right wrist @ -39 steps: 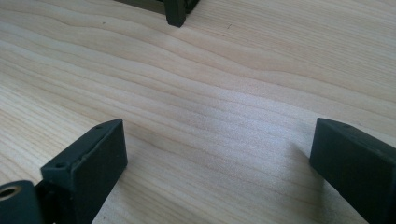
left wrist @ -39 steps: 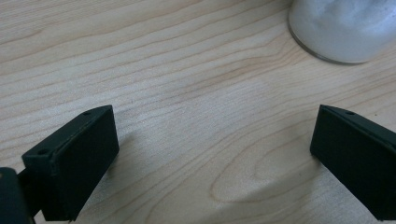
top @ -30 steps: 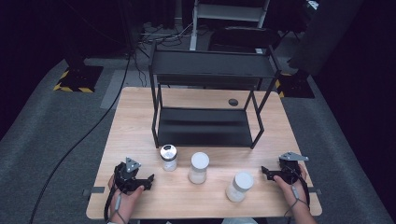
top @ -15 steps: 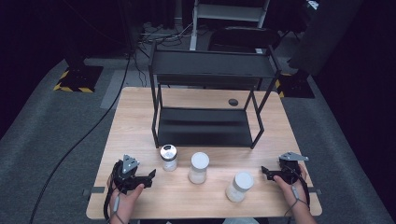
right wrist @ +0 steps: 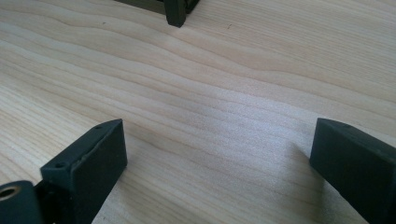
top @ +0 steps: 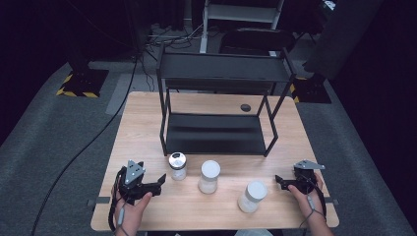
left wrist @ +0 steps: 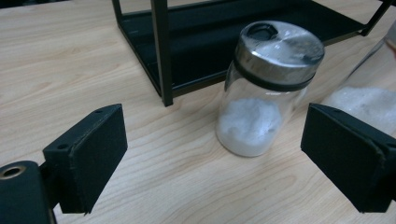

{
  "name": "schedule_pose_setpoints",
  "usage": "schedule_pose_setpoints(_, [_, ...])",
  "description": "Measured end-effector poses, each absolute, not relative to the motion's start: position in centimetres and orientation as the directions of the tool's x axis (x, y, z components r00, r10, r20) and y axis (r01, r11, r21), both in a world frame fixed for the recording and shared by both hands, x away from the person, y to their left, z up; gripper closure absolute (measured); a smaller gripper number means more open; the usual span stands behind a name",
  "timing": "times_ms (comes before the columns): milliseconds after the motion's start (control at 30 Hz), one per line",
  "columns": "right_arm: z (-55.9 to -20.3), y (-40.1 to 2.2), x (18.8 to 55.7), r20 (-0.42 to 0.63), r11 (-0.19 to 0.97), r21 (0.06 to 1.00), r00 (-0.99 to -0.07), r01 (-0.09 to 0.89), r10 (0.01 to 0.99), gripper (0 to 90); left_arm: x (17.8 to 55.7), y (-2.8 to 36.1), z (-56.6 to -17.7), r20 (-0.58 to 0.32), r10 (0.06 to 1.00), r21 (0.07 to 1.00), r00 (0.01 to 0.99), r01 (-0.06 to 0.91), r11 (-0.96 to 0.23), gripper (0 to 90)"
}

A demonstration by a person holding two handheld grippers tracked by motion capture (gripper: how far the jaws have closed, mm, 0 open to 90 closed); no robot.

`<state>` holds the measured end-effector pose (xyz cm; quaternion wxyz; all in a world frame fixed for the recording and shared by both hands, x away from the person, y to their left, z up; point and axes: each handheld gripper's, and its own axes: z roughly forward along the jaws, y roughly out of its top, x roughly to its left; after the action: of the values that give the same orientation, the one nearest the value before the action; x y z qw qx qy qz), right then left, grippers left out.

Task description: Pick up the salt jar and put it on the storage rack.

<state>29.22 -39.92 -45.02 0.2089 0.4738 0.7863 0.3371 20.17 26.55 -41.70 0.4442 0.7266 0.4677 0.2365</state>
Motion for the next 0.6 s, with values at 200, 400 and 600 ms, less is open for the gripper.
schedule_pose_setpoints(200, [-45.0, -39.9, 29.2, -0.009, 0.324, 0.728, -0.464, 0.604, 0.886, 3.6, 20.4, 26.2, -41.3, -0.074, 0.886, 0.871, 0.459, 0.462, -0.166, 6.5])
schedule_pose_setpoints(400, [-45.0, -39.9, 29.2, -0.009, 0.324, 0.728, -0.464, 0.604, 0.886, 3.6, 20.7, 25.6, -41.3, -0.076, 0.882, 0.878, 0.465, 0.451, -0.162, 6.5])
schedule_pose_setpoints(600, [-45.0, -39.9, 29.2, -0.009, 0.324, 0.728, -0.464, 0.604, 0.886, 3.6, 21.1, 25.0, -41.1, -0.085, 0.877, 0.882, 0.473, 0.445, -0.154, 6.3])
